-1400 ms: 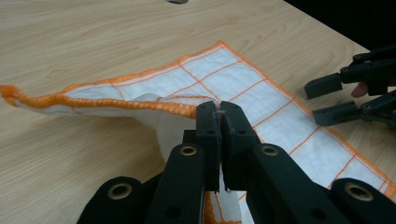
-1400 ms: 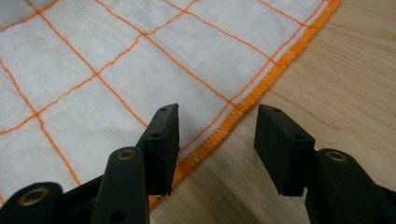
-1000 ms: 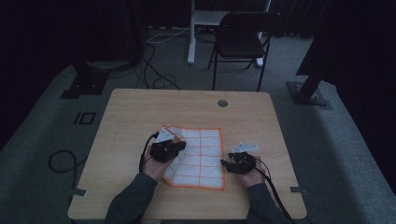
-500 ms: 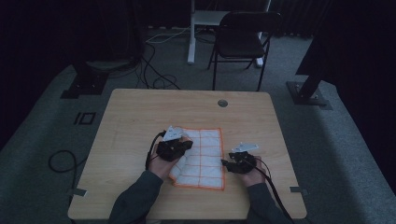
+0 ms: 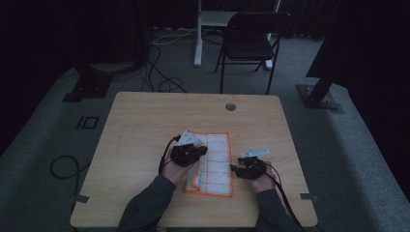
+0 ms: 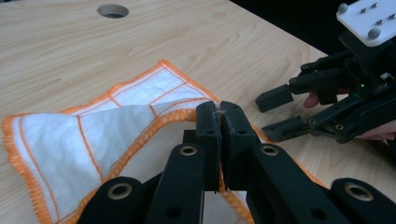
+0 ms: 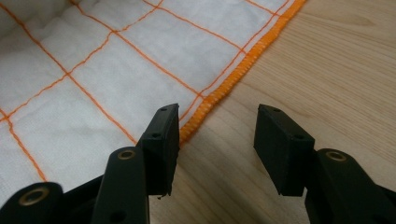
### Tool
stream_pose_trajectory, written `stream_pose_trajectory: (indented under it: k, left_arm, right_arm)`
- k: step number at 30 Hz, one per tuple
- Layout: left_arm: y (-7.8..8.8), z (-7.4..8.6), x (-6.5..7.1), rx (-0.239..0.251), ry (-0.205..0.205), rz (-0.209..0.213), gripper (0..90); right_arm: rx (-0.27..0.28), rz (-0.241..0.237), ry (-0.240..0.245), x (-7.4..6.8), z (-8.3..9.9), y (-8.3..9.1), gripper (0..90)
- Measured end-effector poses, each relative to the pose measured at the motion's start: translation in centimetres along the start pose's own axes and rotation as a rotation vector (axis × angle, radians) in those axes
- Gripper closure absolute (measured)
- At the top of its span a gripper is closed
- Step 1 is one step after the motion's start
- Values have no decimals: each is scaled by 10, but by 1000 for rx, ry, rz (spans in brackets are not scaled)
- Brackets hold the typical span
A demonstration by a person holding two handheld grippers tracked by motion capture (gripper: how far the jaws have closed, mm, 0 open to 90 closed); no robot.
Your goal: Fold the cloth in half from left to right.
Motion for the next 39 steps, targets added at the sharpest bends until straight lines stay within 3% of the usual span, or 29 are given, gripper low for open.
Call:
stream_pose_trajectory:
  k: [14,39]
  left_arm:
    - [-18,0,22,-23,-35,43,875]
    - [-45,-9,47,-41,-36,82,875]
  right_arm:
    - [1,1,-5,1,0,1,502]
    - [7,21,-29,7,1,3,502]
Point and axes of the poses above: each handheld gripper's, and its own axes: y roughly backward along the jaws, z roughly out of its underside, x roughly to its right, the point moved 4 cm from there along -y, roughly forward along the jaws, and after that the axes turned 12 degrees about -z, right-handed, at the moved point
